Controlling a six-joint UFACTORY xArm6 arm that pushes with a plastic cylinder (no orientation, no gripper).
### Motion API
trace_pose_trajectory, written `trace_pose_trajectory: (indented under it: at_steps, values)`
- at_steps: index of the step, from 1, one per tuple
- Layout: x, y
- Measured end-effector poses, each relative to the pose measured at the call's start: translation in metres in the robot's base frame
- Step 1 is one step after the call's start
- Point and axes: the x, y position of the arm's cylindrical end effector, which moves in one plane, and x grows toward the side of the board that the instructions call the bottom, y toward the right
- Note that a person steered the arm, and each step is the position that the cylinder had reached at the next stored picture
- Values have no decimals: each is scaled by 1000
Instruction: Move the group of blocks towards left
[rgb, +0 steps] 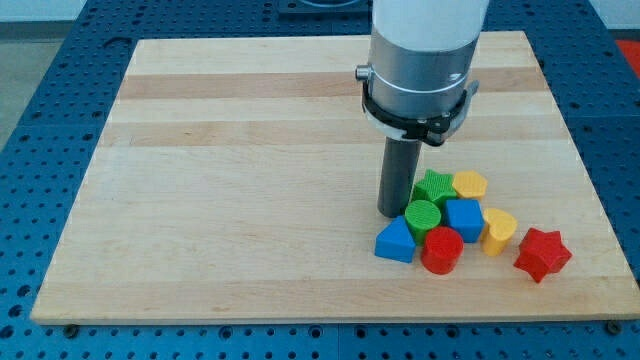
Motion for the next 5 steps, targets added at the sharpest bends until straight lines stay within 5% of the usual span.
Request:
trace_pose_trajectory:
  at_steps: [3, 5]
  values:
    - [-1, -2]
    - [-115, 11]
